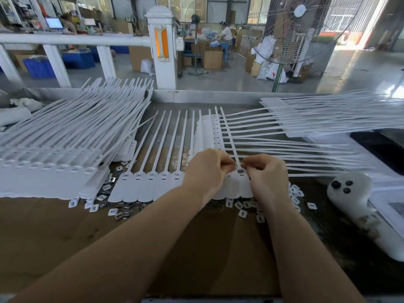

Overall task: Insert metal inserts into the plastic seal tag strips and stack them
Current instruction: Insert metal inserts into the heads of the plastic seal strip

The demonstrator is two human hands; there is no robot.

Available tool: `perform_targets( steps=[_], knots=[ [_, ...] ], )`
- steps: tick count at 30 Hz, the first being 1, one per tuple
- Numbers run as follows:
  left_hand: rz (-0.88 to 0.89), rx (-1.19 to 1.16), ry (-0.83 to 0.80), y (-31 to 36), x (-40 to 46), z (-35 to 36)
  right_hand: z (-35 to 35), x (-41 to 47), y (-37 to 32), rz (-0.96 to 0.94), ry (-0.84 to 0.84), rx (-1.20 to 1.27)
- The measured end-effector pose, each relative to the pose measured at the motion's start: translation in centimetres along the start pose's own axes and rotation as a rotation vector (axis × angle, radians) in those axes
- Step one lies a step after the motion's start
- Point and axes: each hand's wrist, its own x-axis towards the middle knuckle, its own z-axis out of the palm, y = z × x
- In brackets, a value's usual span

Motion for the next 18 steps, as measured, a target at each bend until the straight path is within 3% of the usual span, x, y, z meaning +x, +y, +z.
perform_targets(
  steps=[18],
  knots=[
    [0.113, 0.378, -0.080, 0.9, 0.8, 1.7, 0.0, -0.1, -0.1, 0.048, -0.017, 0.063]
  ],
)
